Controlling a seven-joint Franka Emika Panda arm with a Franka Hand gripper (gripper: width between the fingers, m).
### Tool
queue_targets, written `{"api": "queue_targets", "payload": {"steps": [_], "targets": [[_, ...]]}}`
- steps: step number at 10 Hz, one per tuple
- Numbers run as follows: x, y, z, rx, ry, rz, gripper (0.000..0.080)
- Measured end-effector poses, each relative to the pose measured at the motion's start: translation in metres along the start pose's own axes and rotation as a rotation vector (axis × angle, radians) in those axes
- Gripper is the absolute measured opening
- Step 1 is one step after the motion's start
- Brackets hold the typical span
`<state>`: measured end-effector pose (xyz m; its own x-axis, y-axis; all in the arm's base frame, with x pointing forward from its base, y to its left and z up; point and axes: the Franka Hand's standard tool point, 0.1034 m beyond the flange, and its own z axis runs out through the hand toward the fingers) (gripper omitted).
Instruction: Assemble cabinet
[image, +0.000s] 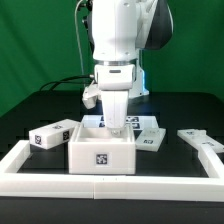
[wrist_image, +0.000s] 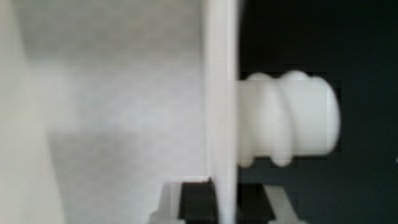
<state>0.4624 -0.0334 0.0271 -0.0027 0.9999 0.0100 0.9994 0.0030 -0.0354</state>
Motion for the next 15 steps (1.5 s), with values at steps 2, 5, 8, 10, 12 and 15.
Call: {"api": "queue_targets", "payload": {"steps": [2, 5, 8, 10, 12, 15], "targets": [[0.000, 0.000, 0.000, 0.000, 0.000, 0.000, 0.0035], [0.000, 0.003, -0.002, -0.002, -0.003, -0.012, 0.0035], [0.010, 0.030, -0.007, -0.009, -0.003, -0.044, 0.0035], [0.031, 0.039, -0.003, -0.008, 0.009, -0.040, 0.0035], [0.055, 0.050, -0.002, -0.018, 0.024, -0.053, 0.0035], [0.057, 0.053, -0.002, -0.018, 0.028, -0.055, 0.0035]]}}
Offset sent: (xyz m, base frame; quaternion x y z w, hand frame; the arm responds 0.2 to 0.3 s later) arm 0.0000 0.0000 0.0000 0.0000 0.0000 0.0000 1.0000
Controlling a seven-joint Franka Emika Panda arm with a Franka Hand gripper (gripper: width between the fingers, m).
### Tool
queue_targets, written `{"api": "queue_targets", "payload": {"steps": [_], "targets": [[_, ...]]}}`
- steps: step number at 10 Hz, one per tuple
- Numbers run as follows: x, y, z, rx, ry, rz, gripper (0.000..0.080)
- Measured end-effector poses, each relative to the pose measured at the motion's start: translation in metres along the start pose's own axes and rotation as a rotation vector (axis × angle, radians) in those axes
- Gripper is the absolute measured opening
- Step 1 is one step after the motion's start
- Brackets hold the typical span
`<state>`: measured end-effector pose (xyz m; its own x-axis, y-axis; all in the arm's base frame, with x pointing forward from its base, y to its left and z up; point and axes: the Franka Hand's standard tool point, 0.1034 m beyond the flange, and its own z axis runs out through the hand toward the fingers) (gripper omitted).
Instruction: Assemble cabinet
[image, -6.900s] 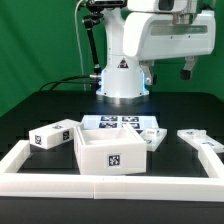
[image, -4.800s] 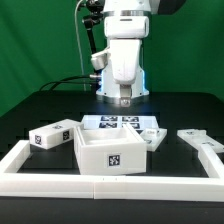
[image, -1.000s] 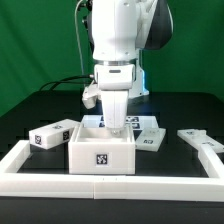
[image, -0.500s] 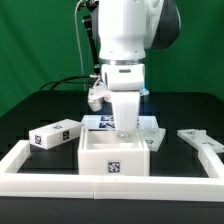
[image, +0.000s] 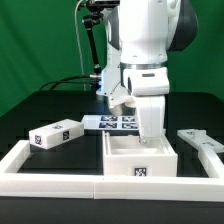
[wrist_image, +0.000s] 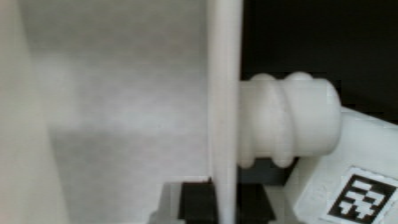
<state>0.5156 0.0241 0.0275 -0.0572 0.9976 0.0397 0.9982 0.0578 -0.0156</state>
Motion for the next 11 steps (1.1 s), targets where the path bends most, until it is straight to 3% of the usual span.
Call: {"api": "queue_targets", "payload": {"steps": [2, 8, 11], "targets": [[0.000, 0.000, 0.000, 0.000, 0.000, 0.000, 0.0035], [0.066, 0.020, 0.002, -0.010, 0.033, 0.086, 0.0035], [0.075, 0.022, 0.003, -0.007, 0.040, 0.068, 0.0035]]}}
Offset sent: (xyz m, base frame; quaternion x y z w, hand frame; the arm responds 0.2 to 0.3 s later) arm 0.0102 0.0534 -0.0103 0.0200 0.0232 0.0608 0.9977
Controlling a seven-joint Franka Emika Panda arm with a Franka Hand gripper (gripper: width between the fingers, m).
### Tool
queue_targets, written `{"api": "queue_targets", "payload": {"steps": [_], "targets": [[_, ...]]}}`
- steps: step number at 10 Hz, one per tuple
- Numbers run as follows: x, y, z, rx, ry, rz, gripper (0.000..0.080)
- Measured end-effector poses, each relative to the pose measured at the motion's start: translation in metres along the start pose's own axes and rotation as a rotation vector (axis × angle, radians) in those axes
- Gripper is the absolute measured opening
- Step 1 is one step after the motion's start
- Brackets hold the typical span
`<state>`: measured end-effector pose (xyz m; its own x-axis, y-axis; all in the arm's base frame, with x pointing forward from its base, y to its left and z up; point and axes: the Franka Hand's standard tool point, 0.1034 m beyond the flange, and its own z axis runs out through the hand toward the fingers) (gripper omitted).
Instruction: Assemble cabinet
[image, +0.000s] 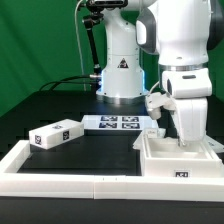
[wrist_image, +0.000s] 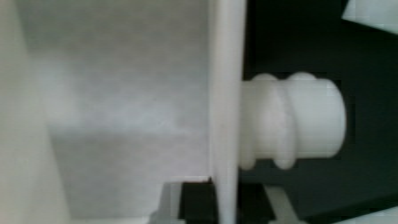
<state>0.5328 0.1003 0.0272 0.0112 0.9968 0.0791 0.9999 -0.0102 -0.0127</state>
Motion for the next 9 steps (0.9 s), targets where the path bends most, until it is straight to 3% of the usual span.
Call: {"api": "queue_targets", "payload": {"steps": [2, 3, 4, 5, 6, 7, 8, 9], "targets": [[0.000, 0.000, 0.000, 0.000, 0.001, 0.002, 0.0035], [-0.001, 0.000, 0.000, 0.000, 0.001, 0.003, 0.0126], [-0.001, 0.000, 0.000, 0.001, 0.001, 0.003, 0.0371], [-0.001, 0.000, 0.000, 0.001, 0.000, 0.003, 0.0371], [-0.002, 0.000, 0.000, 0.001, 0.000, 0.003, 0.0540], [-0.005, -0.003, 0.000, -0.001, 0.000, -0.004, 0.0540], [-0.007, -0.006, -0.005, -0.003, -0.004, -0.004, 0.0678], [-0.007, -0.008, -0.012, -0.010, -0.008, -0.006, 0.0761]]}}
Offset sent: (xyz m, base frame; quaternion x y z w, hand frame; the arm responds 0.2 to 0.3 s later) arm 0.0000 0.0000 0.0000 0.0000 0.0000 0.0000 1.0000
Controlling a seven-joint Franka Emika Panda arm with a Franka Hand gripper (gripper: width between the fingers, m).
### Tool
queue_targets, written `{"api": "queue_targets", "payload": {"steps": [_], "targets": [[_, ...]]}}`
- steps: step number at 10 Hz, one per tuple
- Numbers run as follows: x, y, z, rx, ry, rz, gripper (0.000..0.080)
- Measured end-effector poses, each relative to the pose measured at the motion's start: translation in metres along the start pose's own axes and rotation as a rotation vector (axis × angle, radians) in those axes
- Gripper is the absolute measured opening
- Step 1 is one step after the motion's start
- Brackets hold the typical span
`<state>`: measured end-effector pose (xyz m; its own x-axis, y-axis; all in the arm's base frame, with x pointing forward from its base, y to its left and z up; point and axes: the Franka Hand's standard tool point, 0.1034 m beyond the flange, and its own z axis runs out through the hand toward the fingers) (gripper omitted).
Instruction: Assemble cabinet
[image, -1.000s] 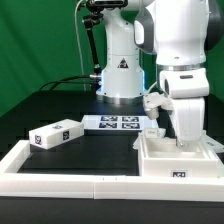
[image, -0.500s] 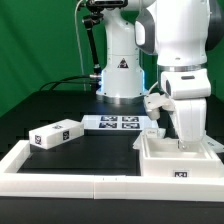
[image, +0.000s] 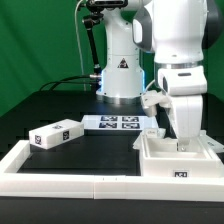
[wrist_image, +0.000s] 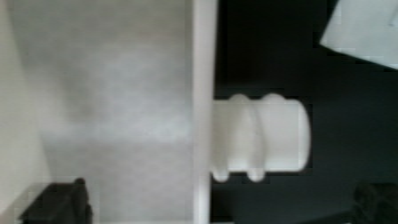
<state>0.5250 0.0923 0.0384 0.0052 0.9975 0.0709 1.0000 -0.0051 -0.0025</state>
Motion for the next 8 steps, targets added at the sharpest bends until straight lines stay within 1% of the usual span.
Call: {"api": "queue_targets", "payload": {"steps": [1, 2, 4, 5, 6, 7, 8], "targets": [[0.000, -0.002, -0.008, -0.007, -0.005, 0.000, 0.0761], [0.002, -0.007, -0.019, -0.014, -0.011, 0.002, 0.0793], [0.009, -0.023, -0.031, -0.020, -0.018, -0.026, 0.0798], [0.013, -0.033, -0.031, -0.018, -0.017, -0.072, 0.0797], [0.018, -0.038, -0.028, -0.026, -0.010, -0.117, 0.0797], [0.025, -0.045, -0.024, -0.027, -0.006, -0.128, 0.0797], [0.030, -0.050, -0.022, -0.018, -0.007, -0.142, 0.0797]]}}
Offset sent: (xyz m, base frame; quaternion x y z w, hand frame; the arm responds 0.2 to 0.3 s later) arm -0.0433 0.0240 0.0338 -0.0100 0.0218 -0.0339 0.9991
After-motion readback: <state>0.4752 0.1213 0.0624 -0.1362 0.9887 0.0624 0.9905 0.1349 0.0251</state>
